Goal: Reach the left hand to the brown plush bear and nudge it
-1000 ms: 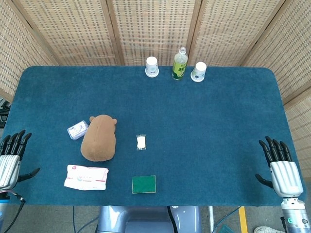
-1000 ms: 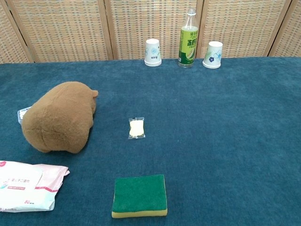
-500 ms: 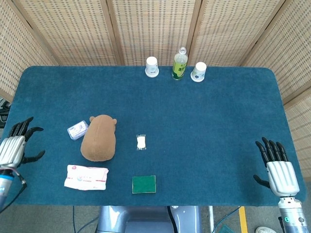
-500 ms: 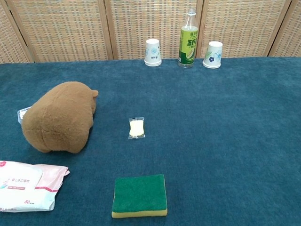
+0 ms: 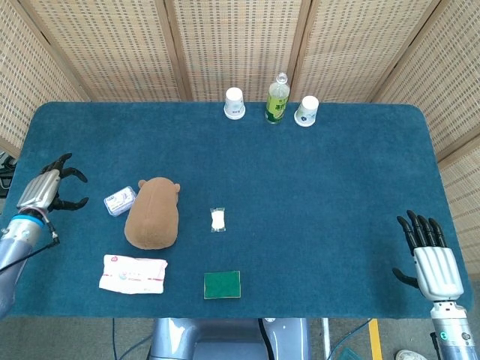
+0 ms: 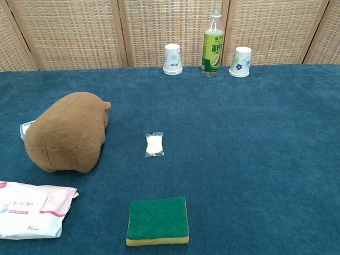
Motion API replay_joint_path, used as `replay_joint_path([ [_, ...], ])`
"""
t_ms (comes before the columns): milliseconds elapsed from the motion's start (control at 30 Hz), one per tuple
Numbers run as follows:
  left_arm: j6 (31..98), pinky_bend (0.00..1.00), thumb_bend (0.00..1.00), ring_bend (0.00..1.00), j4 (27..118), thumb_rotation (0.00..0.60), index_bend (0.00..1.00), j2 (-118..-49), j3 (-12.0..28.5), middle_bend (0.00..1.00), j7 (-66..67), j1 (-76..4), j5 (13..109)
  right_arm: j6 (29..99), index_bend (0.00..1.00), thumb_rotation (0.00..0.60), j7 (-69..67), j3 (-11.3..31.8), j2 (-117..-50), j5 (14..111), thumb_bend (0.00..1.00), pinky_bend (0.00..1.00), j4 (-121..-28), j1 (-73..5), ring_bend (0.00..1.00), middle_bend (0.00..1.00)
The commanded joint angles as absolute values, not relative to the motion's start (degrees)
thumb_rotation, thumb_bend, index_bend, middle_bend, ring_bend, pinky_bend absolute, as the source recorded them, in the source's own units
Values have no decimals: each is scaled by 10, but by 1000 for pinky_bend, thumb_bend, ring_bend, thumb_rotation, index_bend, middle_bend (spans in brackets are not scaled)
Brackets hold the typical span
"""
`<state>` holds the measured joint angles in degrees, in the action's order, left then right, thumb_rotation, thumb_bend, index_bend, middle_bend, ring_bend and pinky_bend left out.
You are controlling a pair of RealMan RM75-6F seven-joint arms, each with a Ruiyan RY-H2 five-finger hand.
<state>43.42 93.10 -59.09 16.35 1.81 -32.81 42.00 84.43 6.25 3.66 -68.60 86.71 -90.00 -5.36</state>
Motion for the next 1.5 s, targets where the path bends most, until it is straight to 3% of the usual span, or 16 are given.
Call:
replay_joint_path([
  [33, 393, 0, 332, 0, 879, 600, 437, -629, 157, 0, 65, -399, 314, 844, 0, 600, 58, 38, -686, 865, 165, 0, -897, -54, 0, 0],
  [567, 373, 0, 365, 0, 764, 600, 476, -738, 95, 0, 176, -547, 66, 836, 0, 600, 20, 48, -682, 844, 165, 0, -881, -55, 0, 0],
  [1000, 359, 0, 366, 0, 696, 600, 489, -801, 85, 0, 204, -591, 14, 835, 0, 600, 3, 52, -678, 836, 164, 0, -877, -55, 0, 0],
  [1500, 343, 0, 369, 0, 686, 600, 502, -812, 89, 0, 193, -593, 13, 833, 0, 600, 1, 50, -677, 838, 164, 0, -880, -56, 0, 0],
])
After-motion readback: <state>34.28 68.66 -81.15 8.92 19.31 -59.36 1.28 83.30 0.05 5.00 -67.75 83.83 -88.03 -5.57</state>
